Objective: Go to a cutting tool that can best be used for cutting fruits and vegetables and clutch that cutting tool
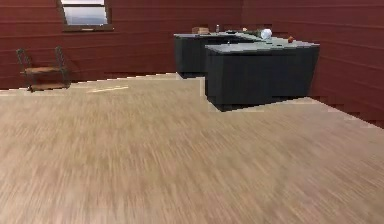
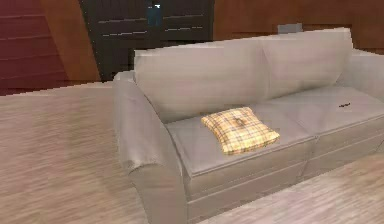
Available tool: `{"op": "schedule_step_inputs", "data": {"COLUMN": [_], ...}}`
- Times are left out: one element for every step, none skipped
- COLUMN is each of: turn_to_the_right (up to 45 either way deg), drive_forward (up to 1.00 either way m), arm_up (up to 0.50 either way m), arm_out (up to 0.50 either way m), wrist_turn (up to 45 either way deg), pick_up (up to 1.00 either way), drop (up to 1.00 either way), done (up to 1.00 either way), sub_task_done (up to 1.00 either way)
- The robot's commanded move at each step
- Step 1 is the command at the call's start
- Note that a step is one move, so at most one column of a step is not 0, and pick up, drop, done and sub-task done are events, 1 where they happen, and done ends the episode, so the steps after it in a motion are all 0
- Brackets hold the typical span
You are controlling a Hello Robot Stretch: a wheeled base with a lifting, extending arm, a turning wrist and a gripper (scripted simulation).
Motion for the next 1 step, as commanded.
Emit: {"op": "schedule_step_inputs", "data": {"turn_to_the_right": [6.0], "drive_forward": [0.00], "arm_up": [0.00], "arm_out": [0.00], "wrist_turn": [0.0], "pick_up": [0.00], "drop": [0.00], "done": [0.00], "sub_task_done": [0.00]}}
